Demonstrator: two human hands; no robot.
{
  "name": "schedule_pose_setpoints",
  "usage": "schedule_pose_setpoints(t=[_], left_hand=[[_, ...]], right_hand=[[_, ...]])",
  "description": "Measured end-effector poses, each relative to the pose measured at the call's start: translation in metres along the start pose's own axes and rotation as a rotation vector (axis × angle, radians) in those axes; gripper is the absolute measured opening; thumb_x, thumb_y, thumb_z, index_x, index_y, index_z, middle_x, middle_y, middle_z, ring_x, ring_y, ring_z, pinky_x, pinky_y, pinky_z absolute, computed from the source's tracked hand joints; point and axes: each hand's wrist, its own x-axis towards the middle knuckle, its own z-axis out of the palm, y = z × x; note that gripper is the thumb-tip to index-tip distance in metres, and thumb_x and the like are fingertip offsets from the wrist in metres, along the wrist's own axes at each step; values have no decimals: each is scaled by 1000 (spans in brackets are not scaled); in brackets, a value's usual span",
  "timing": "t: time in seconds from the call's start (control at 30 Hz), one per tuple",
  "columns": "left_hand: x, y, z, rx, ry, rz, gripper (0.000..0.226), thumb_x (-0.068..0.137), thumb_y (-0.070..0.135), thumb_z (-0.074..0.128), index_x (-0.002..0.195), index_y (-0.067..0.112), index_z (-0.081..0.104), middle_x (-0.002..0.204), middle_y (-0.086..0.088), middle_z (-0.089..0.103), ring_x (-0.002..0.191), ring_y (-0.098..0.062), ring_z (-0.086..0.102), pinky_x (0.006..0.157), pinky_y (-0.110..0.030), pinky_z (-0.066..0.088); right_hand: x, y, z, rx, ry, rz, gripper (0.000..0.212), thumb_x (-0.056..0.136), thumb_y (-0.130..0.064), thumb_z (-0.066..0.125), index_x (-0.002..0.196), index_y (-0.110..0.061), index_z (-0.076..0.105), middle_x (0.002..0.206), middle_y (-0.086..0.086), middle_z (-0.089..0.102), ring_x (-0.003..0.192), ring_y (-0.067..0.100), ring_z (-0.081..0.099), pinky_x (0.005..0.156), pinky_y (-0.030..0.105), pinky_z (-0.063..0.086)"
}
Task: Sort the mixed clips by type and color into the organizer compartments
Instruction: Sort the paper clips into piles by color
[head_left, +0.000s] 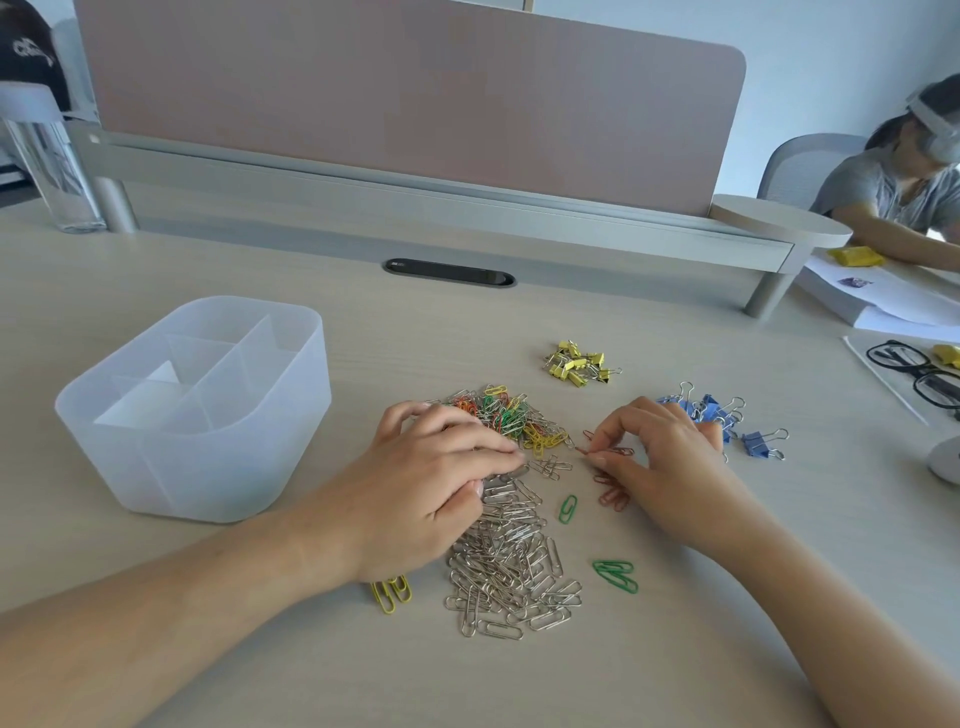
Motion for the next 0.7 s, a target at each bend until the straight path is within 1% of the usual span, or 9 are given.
schedule_pose_setpoints(t=[0.1, 0.17, 0.23, 0.3, 0.37, 0.47, 0.57, 0.63, 0.7], left_hand=[[0, 0, 0, 3, 3, -6, 55, 91, 36, 21, 136, 39, 53, 138, 30, 46, 131, 3, 27, 111, -32, 11], [0, 0, 0, 13, 2, -16, 56, 91, 37, 20, 136, 39, 53, 138, 30, 45, 131, 3, 26, 111, -31, 10], [0, 0, -1, 24, 4, -32, 58, 90, 38, 18, 135, 38, 53, 139, 29, 44, 132, 2, 26, 111, -32, 10], [0, -1, -2, 27, 6, -58, 60, 88, 39, 16, 135, 38, 53, 140, 29, 42, 133, 2, 24, 111, -32, 10], [0, -1, -2, 27, 13, -85, 62, 87, 40, 14, 135, 38, 53, 141, 29, 41, 134, 2, 23, 112, -34, 11], [1, -1, -3, 24, 25, -114, 65, 85, 41, 12, 134, 38, 55, 141, 28, 41, 133, 2, 24, 111, -36, 13], [1, 0, -4, 33, 25, -127, 67, 84, 42, 10, 134, 39, 54, 141, 29, 40, 132, 3, 22, 111, -35, 13], [1, 0, -4, 37, 23, -134, 67, 84, 42, 9, 134, 39, 54, 141, 29, 39, 131, 4, 21, 111, -34, 12], [1, 0, -4, 35, 24, -139, 67, 84, 41, 9, 135, 38, 54, 141, 29, 39, 131, 5, 21, 111, -33, 11]], right_hand=[[2, 4, -1, -31, 37, 58, 19, 87, -33, 68, 76, -41, 56, 89, -22, 52, 92, 2, 37, 78, 27, 14], [1, 4, 0, -60, 54, 56, 21, 86, -29, 70, 77, -42, 56, 89, -20, 52, 91, 2, 37, 76, 28, 13], [0, 2, -1, -59, 84, 19, 23, 84, -23, 69, 85, -44, 60, 87, -18, 51, 90, 4, 39, 76, 29, 14], [-1, -1, -2, -32, 106, -21, 33, 84, -17, 65, 93, -49, 66, 83, -15, 50, 90, 6, 42, 77, 29, 15], [-1, -2, -2, -33, 107, -39, 40, 85, -14, 61, 95, -53, 69, 80, -13, 50, 88, 5, 41, 78, 27, 14], [-1, -3, 0, -95, 59, -58, 38, 85, -23, 52, 98, -55, 69, 78, -13, 50, 87, 4, 37, 78, 27, 13], [-2, -6, 0, -115, 26, -67, 43, 76, -32, 40, 96, -58, 68, 78, -15, 50, 88, 5, 39, 76, 27, 13], [-3, -9, 0, -91, 13, -84, 41, 75, -33, 41, 92, -59, 68, 77, -15, 52, 88, 5, 42, 76, 27, 15], [-5, -10, 1, -59, 4, -116, 40, 74, -31, 44, 88, -58, 69, 77, -15, 52, 89, 3, 43, 81, 19, 17]])
